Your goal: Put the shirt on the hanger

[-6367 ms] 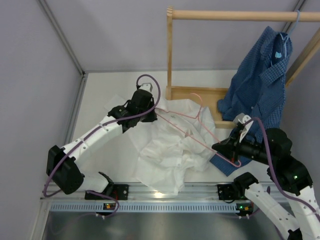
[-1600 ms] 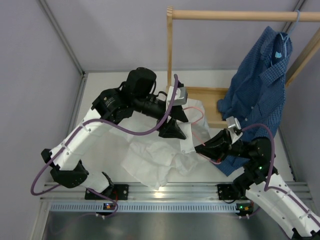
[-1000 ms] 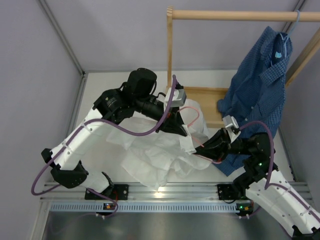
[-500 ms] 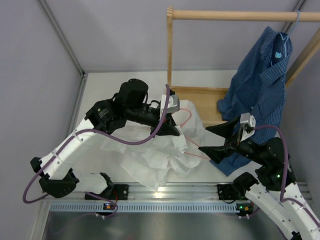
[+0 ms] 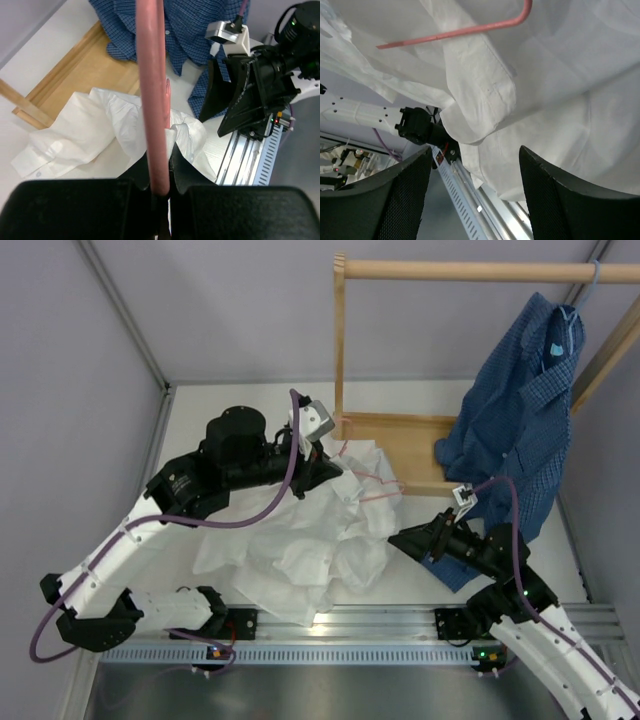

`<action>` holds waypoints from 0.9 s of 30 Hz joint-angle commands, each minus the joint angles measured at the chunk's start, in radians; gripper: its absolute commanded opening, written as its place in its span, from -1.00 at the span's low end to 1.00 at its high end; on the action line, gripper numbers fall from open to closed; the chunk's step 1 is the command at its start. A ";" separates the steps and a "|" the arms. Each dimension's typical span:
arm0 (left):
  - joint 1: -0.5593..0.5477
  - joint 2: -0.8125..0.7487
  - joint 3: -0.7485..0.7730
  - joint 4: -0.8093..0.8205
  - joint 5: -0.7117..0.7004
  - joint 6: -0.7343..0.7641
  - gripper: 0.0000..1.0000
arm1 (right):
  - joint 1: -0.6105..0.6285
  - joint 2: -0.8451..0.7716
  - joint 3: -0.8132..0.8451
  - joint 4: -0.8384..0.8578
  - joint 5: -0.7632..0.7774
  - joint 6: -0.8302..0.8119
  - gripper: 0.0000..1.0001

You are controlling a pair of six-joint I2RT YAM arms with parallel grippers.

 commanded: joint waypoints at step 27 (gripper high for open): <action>-0.003 -0.087 -0.095 0.174 -0.112 -0.133 -1.00 | 0.010 0.442 -0.119 0.669 0.013 0.279 -0.33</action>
